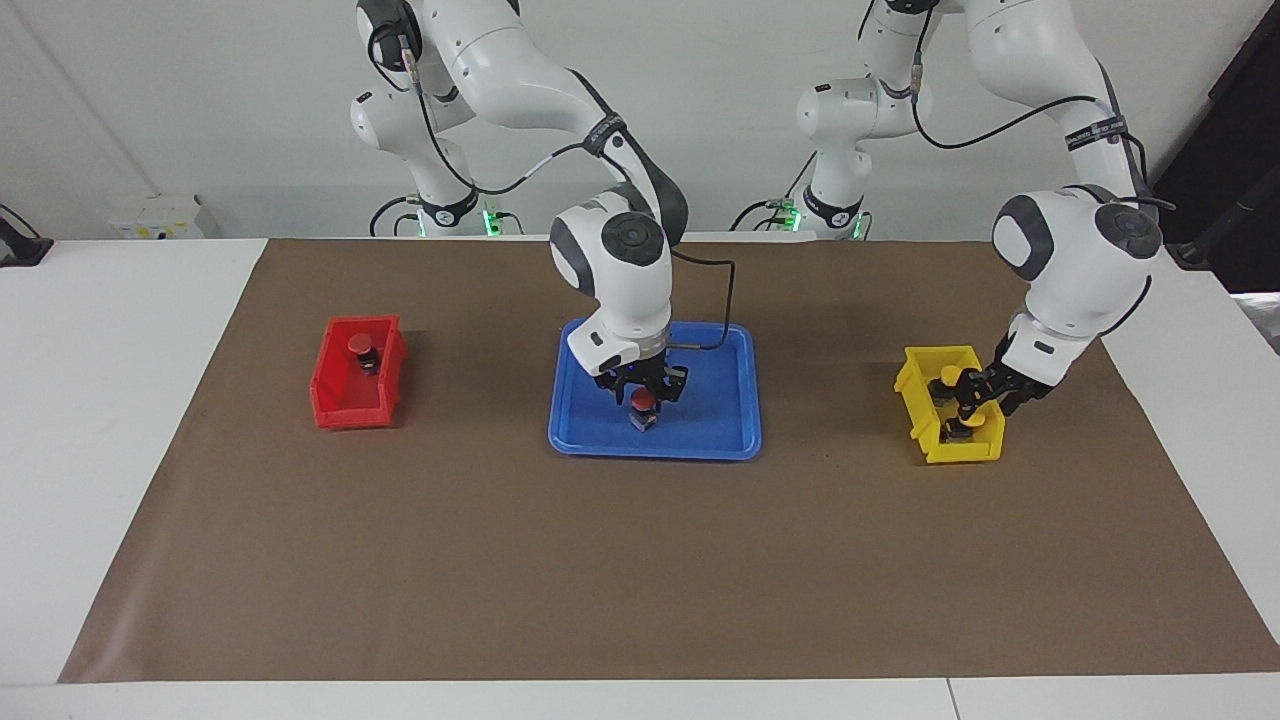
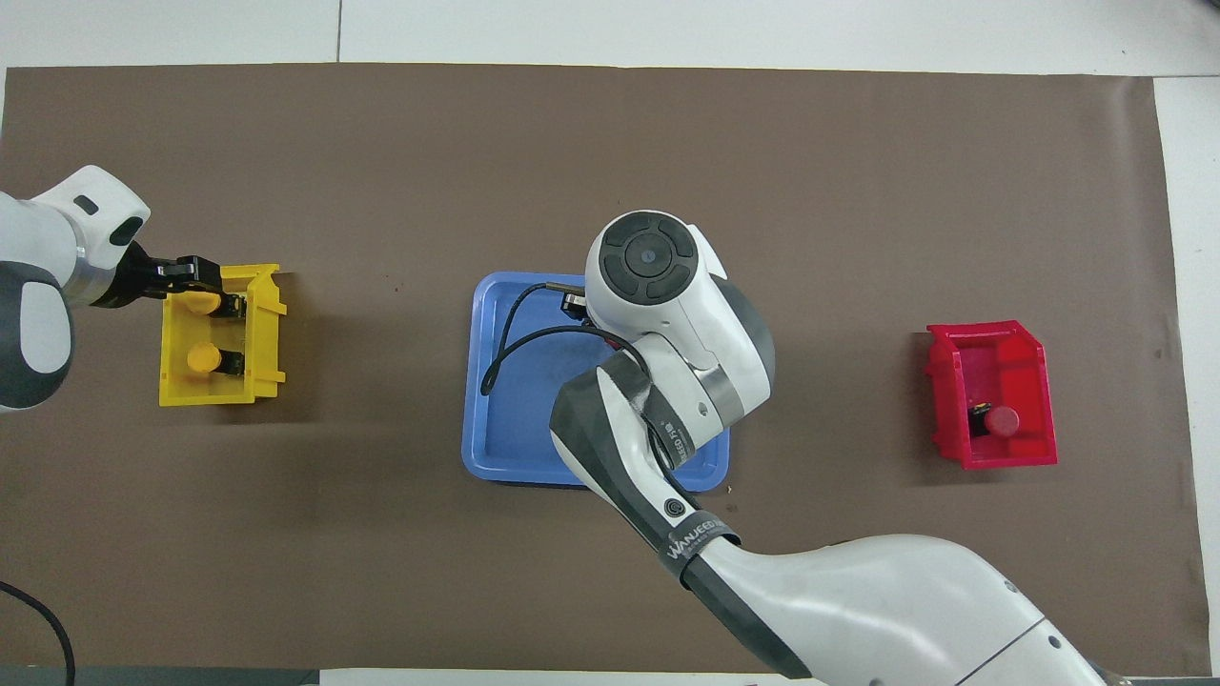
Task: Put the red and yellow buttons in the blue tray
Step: 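Carry the red button into the tray while the left gripper reaches yellow, then grasp a yellow button with the left gripper while the right gripper returns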
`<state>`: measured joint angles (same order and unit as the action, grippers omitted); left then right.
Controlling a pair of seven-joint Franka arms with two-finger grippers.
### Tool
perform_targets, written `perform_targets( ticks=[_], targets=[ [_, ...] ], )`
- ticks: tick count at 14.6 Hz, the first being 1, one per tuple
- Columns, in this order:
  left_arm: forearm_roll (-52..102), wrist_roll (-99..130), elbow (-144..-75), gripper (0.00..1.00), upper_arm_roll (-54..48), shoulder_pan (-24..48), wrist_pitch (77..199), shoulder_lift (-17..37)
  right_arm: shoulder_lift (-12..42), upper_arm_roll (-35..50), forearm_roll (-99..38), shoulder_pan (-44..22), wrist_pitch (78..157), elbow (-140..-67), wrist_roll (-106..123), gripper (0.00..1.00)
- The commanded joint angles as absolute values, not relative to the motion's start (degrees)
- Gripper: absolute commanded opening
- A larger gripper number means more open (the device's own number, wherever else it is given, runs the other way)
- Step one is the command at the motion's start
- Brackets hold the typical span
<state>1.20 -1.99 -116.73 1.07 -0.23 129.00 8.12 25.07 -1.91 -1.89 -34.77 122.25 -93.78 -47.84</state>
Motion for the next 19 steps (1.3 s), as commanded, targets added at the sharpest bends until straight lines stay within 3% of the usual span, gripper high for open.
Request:
perform_targets(
  ticks=[1,4,5,8,11,13,16,17,19],
  targets=[
    [1.85,-2.37,-119.61,0.7,1.32,0.35,131.39,7.12,20.42,-2.98,-0.09,-31.05,118.66,-92.45,-45.03,0.7],
    [1.85,-2.46,-120.5,0.69,1.32,0.35,133.06,7.29,9.88,-2.99,-0.17,-21.83,114.01,-100.68,-29.32,0.7],
    [1.85,-2.37,-120.41,0.59,1.32,0.35,133.24,7.29,6.28,-2.99,-0.18,-19.1,113.99,-104.72,-24.57,0.7],
    [1.85,-2.37,-120.5,0.51,1.32,0.26,133.33,7.29,-3.49,-2.99,-0.35,-10.32,115.57,-118.26,-9.2,0.7],
    [1.85,-2.37,-120.85,0.41,1.32,0.18,133.42,7.29,-7.11,-2.99,-0.35,-1.52,120.47,-127.14,3.39,0.7],
    [1.85,-2.46,-120.85,0.28,1.32,0.0,133.94,7.29,-8.96,-3.08,-0.35,1.48,125.48,-132.43,7.46,0.69],
    [1.85,-2.46,-119.8,0.17,1.32,-0.18,132.64,7.38,-9.14,-3.08,-0.35,3.95,128.58,-136.22,9.84,0.65],
    [1.85,-2.29,-118.23,0.15,1.32,0.17,129.58,7.3,-8.88,-3.08,-0.35,4.22,129.54,-137.1,9.84,0.64],
    [1.67,-2.2,-107.73,0.14,1.23,0.35,113.29,6.59,-9.05,-3.08,-0.35,3.96,132.53,-138.86,9.67,0.63]
  ],
)
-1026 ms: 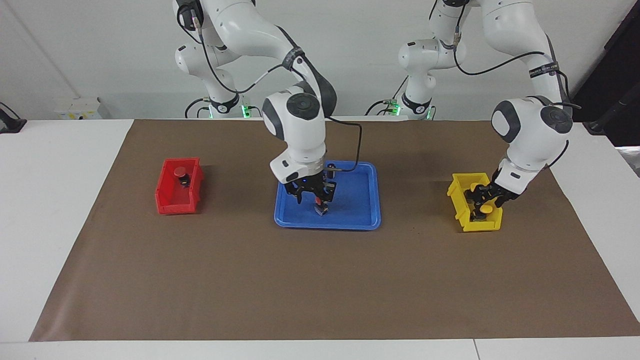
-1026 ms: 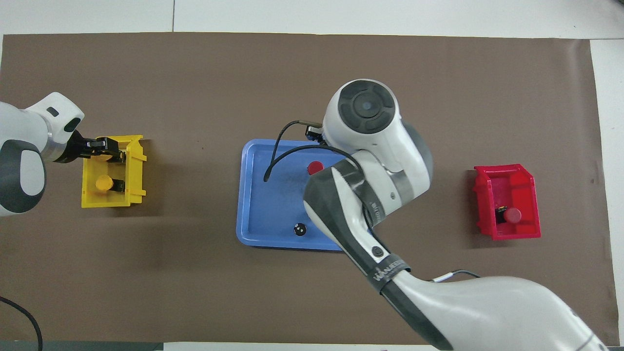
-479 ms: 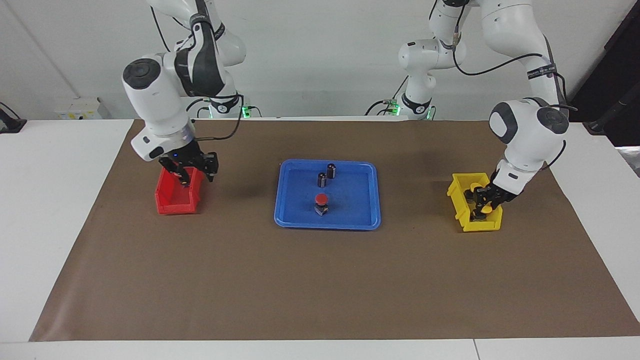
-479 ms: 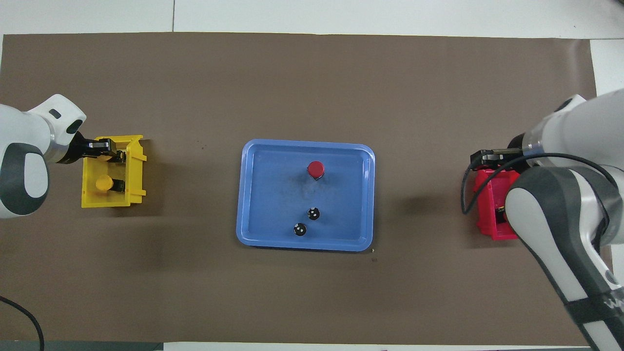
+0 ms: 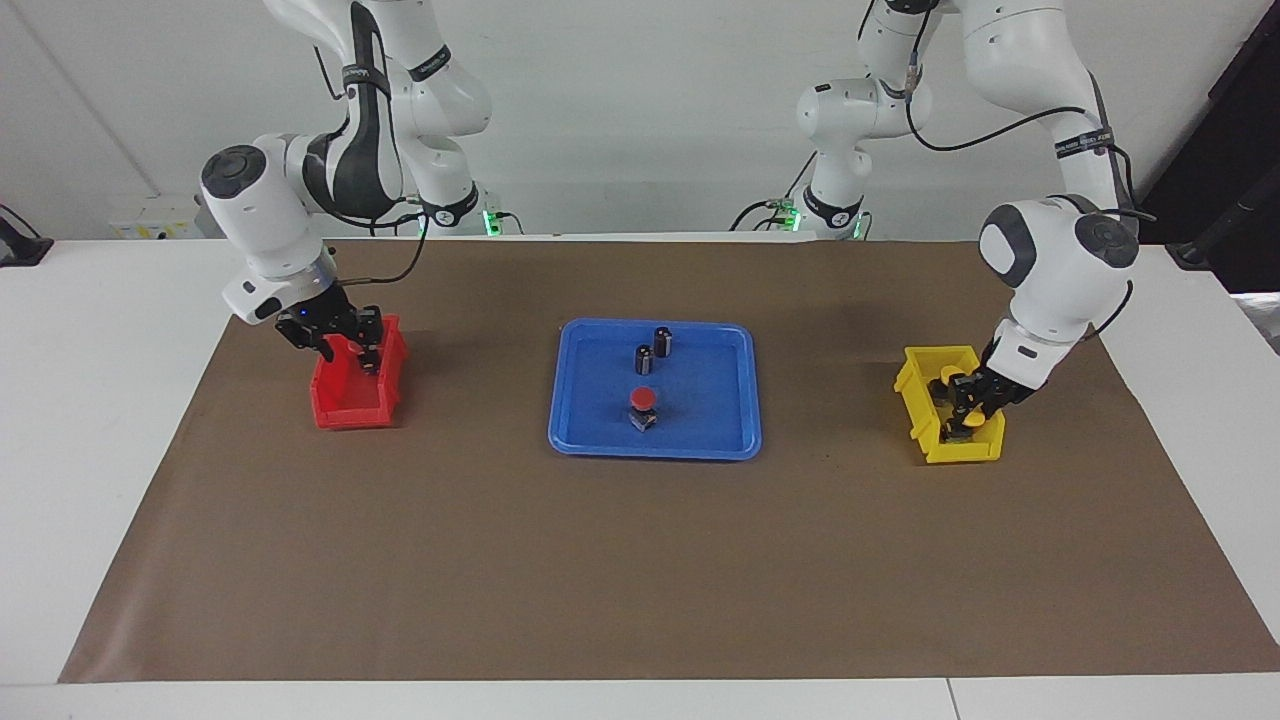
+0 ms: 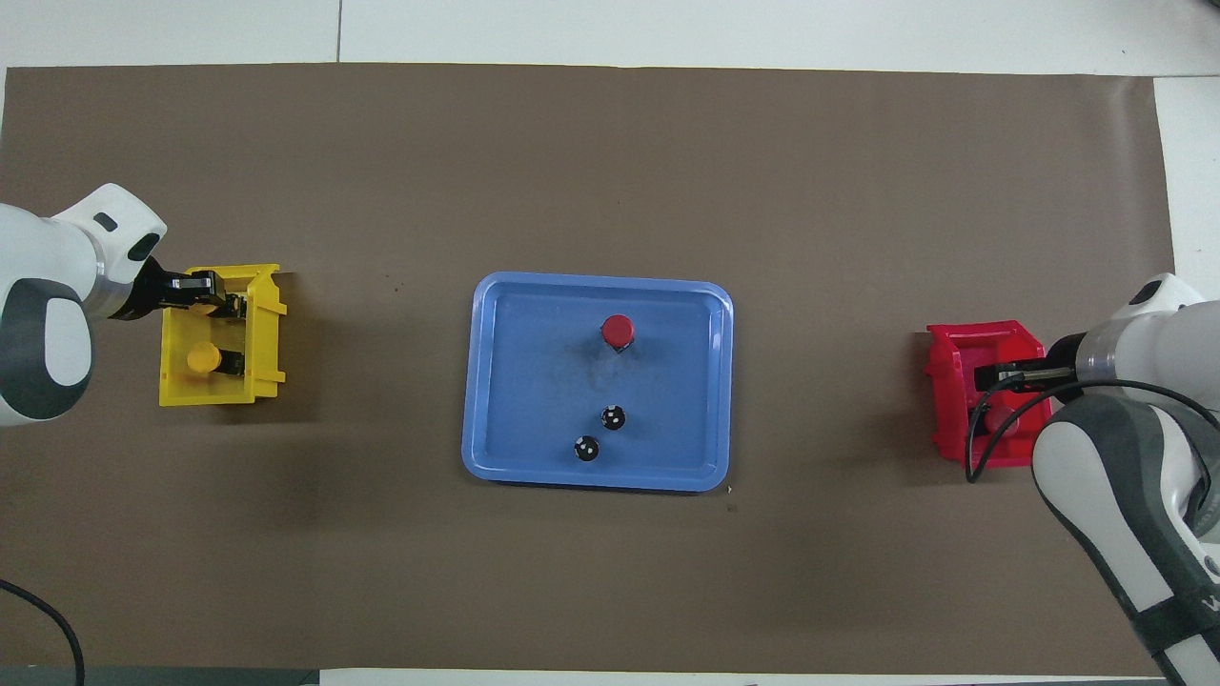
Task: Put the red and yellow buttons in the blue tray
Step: 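Grasp a yellow button with the left gripper while the right gripper returns, then place the yellow button in the blue tray with the left gripper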
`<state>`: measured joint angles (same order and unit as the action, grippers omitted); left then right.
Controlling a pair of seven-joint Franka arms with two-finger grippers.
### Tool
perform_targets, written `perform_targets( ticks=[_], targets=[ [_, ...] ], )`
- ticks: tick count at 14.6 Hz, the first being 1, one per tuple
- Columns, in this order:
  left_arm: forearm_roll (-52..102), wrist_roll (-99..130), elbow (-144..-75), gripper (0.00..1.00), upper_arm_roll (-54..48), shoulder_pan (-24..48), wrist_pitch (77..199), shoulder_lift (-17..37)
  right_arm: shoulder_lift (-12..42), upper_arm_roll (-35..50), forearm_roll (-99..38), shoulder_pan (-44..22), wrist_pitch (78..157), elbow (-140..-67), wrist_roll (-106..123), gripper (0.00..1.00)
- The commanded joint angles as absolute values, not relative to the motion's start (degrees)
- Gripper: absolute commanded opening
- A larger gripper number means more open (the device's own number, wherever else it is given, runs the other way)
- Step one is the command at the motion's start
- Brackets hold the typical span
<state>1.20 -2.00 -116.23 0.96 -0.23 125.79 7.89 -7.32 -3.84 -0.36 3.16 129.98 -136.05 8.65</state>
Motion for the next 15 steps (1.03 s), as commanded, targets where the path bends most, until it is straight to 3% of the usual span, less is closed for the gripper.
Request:
perform_targets(
  ticks=[1,3,4,7,9,15],
  targets=[
    [1.58,-2.2,-100.53,0.12,1.14,0.44,104.68,7.03,-9.14,-2.99,-0.35,3.96,132.54,-139.22,9.93,0.62],
    [1.93,-1.5,-89.6,0.1,0.79,1.57,94.08,7.47,-9.49,-3.08,-0.35,4.22,132.63,-140.01,10.98,0.61],
    [2.11,1.12,-89.21,0.09,0.79,4.71,94.3,7.47,-9.58,-3.08,-0.35,4.39,132.8,-140.44,11.33,0.61],
    [2.28,17.71,-95.34,0.04,0.7,16.48,107.27,7.64,-9.67,-3.08,-0.35,4.48,132.8,-140.62,12.04,0.61],
    [3.25,24.05,-96.85,0.04,0.7,22.56,114.31,11.67,-9.67,-3.08,-0.35,4.74,132.8,-140.8,12.74,0.61],
    [3.34,34.18,-97.03,0.04,0.7,33.12,122.61,20.12,-10.28,-3.08,-0.35,5.71,132.98,-142.03,14.77,0.61]
  ],
)
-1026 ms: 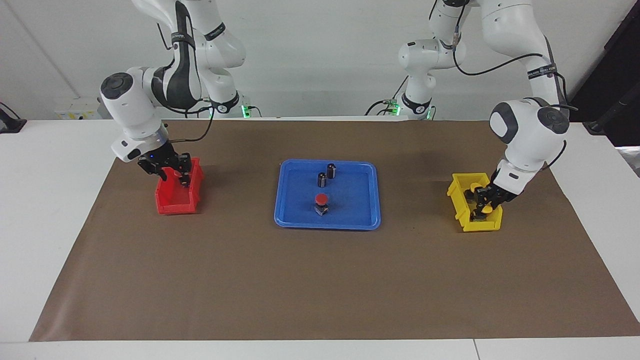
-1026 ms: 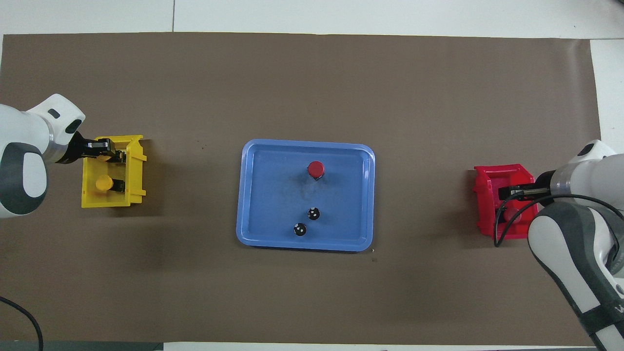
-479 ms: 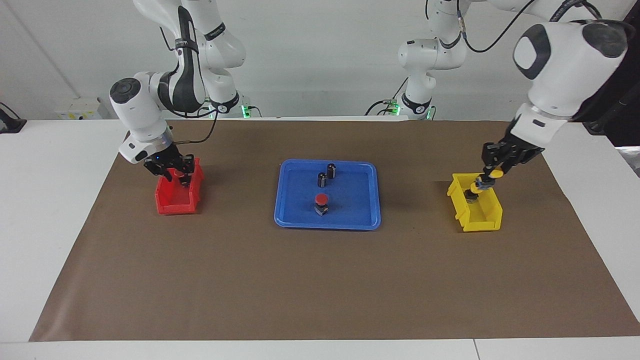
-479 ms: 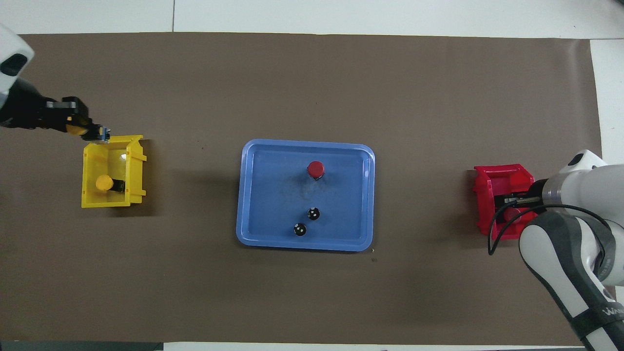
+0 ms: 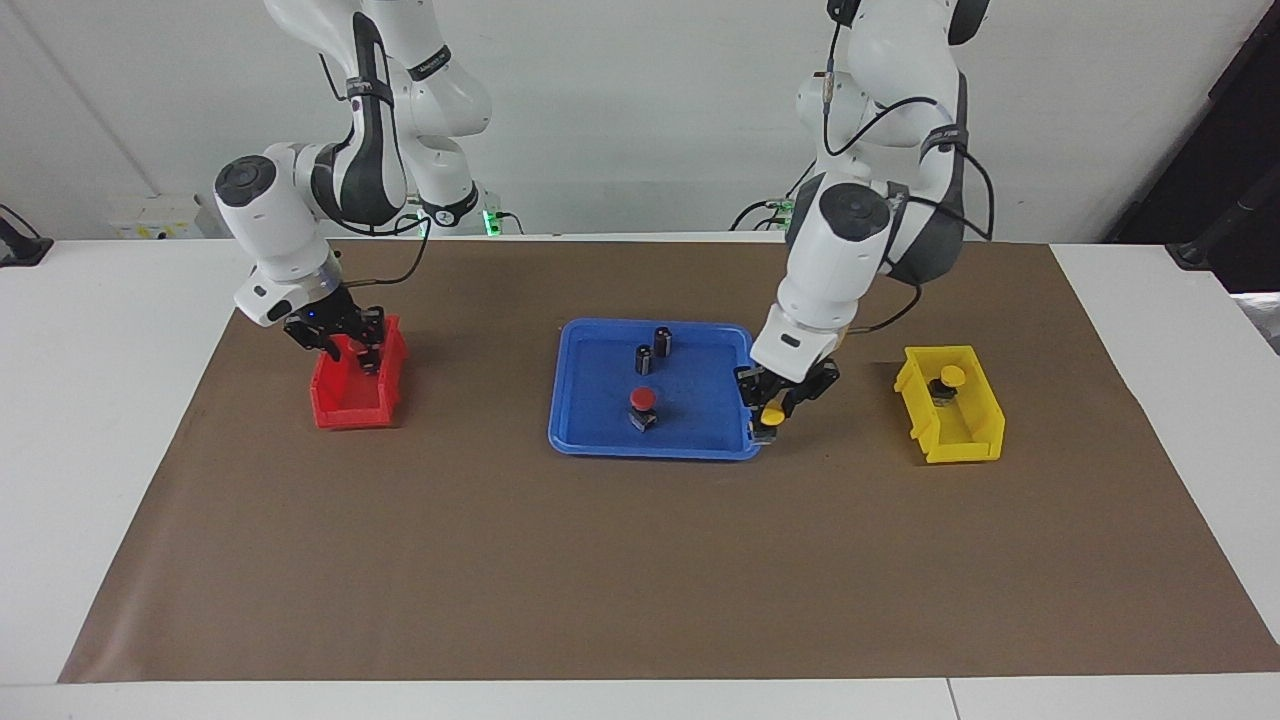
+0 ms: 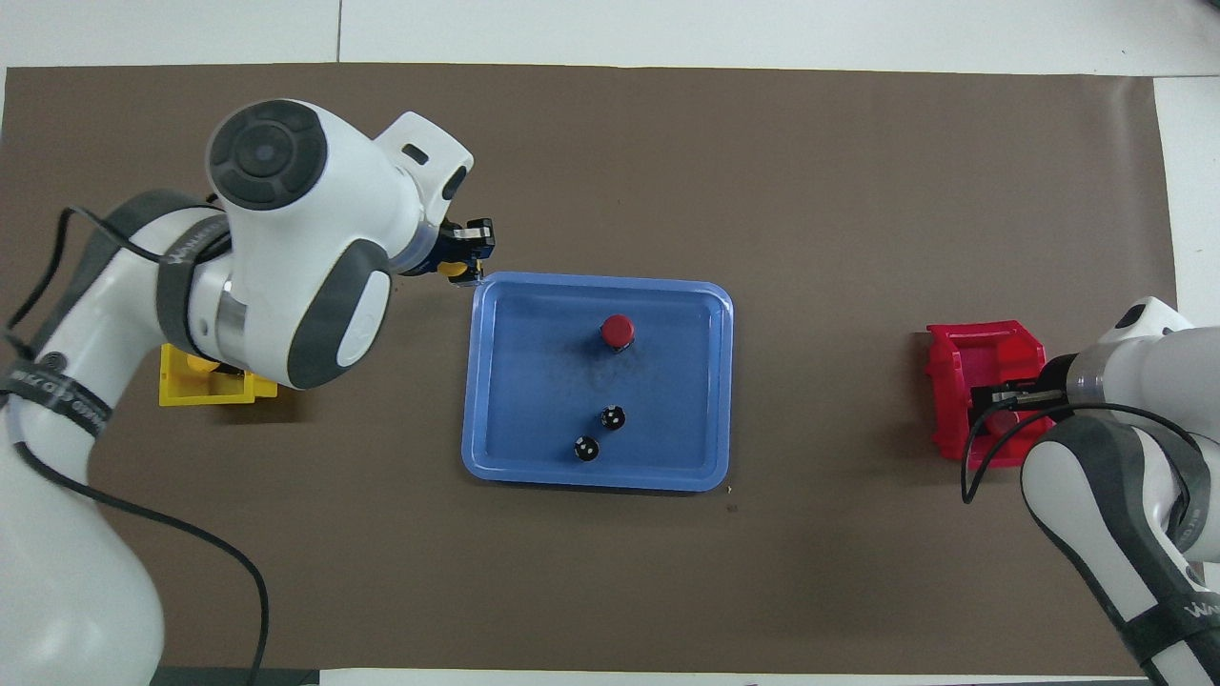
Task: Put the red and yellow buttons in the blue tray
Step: 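Place the yellow button in the blue tray with the left gripper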
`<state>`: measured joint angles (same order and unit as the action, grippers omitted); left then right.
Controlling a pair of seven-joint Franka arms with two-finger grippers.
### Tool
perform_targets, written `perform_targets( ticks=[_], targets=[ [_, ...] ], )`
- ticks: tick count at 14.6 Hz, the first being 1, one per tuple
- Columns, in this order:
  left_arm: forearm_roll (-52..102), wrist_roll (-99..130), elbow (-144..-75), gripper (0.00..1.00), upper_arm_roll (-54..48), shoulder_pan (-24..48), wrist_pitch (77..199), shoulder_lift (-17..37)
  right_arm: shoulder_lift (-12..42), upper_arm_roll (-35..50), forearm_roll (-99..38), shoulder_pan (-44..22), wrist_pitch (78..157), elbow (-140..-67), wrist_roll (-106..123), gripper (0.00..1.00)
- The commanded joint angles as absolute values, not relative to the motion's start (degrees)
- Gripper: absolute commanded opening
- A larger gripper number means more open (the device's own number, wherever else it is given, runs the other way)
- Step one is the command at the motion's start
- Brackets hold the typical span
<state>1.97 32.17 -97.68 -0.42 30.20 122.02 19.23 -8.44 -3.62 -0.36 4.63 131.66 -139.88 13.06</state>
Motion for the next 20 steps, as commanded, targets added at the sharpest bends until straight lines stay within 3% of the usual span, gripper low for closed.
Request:
perform_targets(
  ticks=[1,6,7,9,10,11,12,13,14,17,20],
  targets=[
    [3.34,35.15,-97.03,0.04,0.7,34.27,123.3,21.43,-10.37,-3.08,-0.35,5.71,132.98,-142.12,14.68,0.61],
    [3.34,37.35,-96.86,0.04,0.7,36.74,123.31,22.68,-10.37,-3.08,-0.35,5.71,134.56,-144.23,14.68,0.58],
    [3.34,37.79,-96.86,0.04,0.7,37.0,123.57,22.76,-10.46,-3.08,-0.35,5.71,134.56,-144.4,14.76,0.54],
    [3.43,38.14,-97.38,0.09,0.62,37.62,124.1,22.76,-10.46,-3.08,-0.35,5.63,134.56,-144.58,14.68,0.36],
    [3.43,38.14,-98.08,0.22,0.62,38.23,124.1,22.68,-10.46,-3.08,-0.35,5.62,134.56,-144.41,14.68,0.27],
    [3.43,38.23,-98.69,0.47,0.62,38.41,124.19,22.59,-10.28,-3.08,-0.35,5.62,133.86,-143.88,14.76,0.21],
    [3.43,38.32,-98.61,0.67,0.62,38.41,124.02,22.5,-10.02,-3.08,-0.35,5.62,132.99,-142.57,14.85,0.2],
    [3.43,38.58,-97.83,0.77,0.7,38.41,123.14,22.5,-9.24,-3.08,-0.35,5.45,129.67,-139.51,14.85,0.2],
    [3.43,38.58,-97.47,0.83,0.7,38.23,121.48,21.89,-8.27,-3.08,-0.35,5.19,125.2,-135.31,14.77,0.2],
    [3.34,37.27,-96.24,0.91,1.49,35.0,109.82,15.23,-4.67,-2.64,-0.53,3.35,112.19,-121.42,13.11,0.2],
    [3.08,25.47,-96.59,0.98,1.58,22.9,97.18,10.12,0.07,-2.55,-1.05,-2.7,101.2,-107.72,2.95,0.2]
  ],
)
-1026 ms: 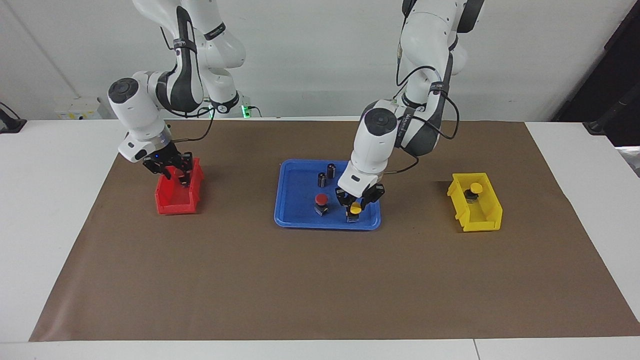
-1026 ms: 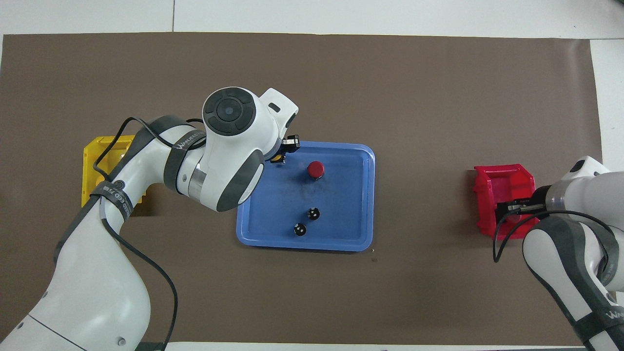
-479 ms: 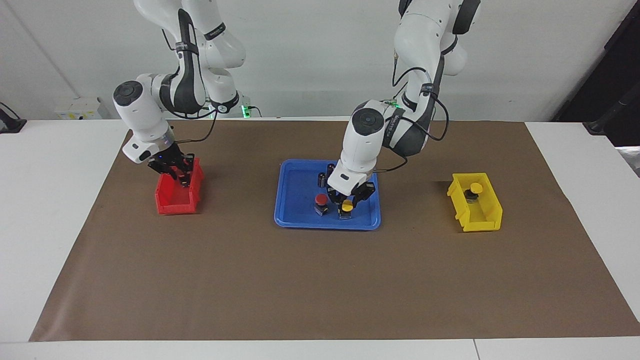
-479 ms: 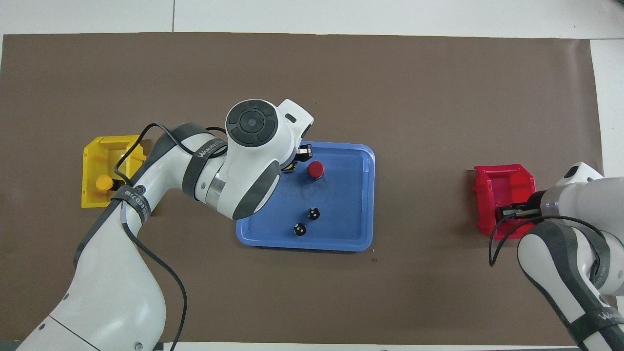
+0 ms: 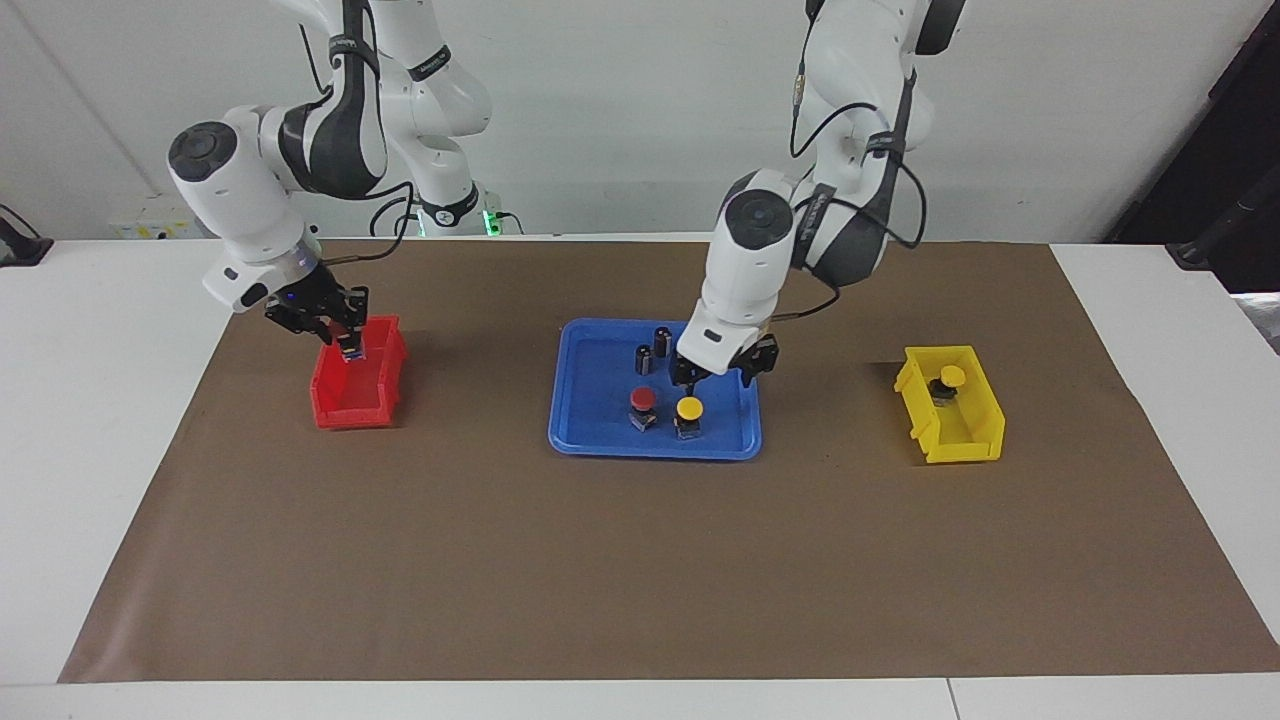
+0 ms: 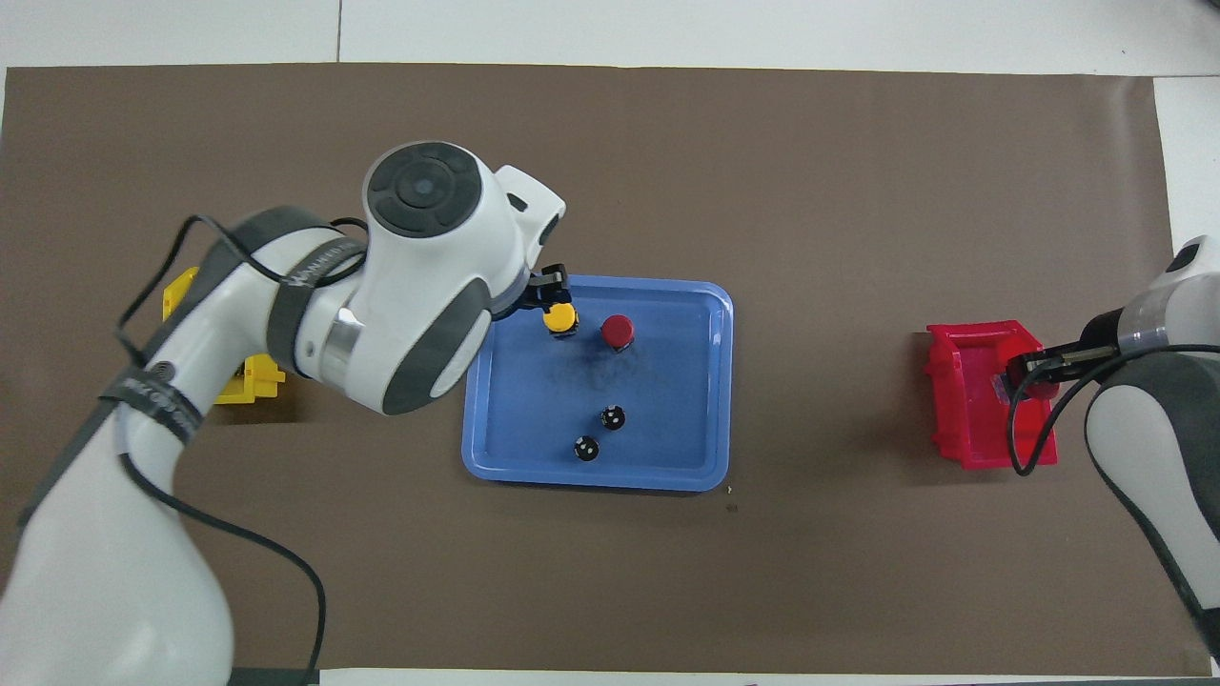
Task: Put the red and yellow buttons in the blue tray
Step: 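Place the yellow button in the blue tray with the left gripper, then carry the second red button into the tray with the right gripper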
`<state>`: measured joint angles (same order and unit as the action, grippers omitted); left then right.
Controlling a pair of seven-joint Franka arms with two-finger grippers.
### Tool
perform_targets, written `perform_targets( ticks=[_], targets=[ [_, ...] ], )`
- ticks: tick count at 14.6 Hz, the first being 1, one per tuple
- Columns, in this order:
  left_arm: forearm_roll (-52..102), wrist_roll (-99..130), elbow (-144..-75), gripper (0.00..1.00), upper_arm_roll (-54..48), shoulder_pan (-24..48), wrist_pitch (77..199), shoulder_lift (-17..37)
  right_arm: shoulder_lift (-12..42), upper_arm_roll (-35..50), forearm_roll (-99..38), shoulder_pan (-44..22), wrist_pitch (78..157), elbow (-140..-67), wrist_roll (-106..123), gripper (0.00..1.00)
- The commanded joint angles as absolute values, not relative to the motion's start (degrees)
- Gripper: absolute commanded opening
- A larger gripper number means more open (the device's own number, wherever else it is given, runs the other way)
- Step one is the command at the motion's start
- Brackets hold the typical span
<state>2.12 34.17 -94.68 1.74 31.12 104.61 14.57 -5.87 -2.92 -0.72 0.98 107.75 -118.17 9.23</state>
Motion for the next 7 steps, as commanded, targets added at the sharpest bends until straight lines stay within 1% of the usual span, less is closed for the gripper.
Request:
perform_targets(
  ticks=[1,2,3,4,5,6,7],
  targets=[
    [3.08,18.53,-96.94,1.0,1.5,18.07,93.55,9.15,2.26,-2.55,-1.05,-5.77,98.47,-102.71,-2.23,0.2],
    [2.82,13.41,-97.38,1.0,1.67,14.54,93.17,8.79,4.03,-2.55,-1.05,-9.45,96.96,-98.39,-7.59,0.2],
    [2.55,10.66,-97.47,1.0,2.1,11.28,94.21,8.96,5.09,-2.55,-1.23,-12.36,97.12,-96.17,-12.0,0.2],
    [2.55,8.89,-98.25,1.0,2.2,7.94,97.09,8.96,5.45,-2.55,-2.19,-14.65,97.99,-95.46,-16.39,0.19],
    [2.55,5.66,-100.96,1.0,2.11,4.95,100.34,8.53,5.8,-2.55,-3.94,-16.77,100.43,-95.36,-20.35,0.19],
    [2.55,3.28,-106.12,0.98,2.11,2.83,103.33,6.18,6.32,-2.55,-5.26,-18.96,102.29,-95.19,-23.17,0.19],
    [2.55,2.9,-111.65,0.88,2.2,2.29,108.93,3.98,7.98,-2.55,-5.8,-21.94,104.48,-95.01,-26.94,0.19]
  ],
)
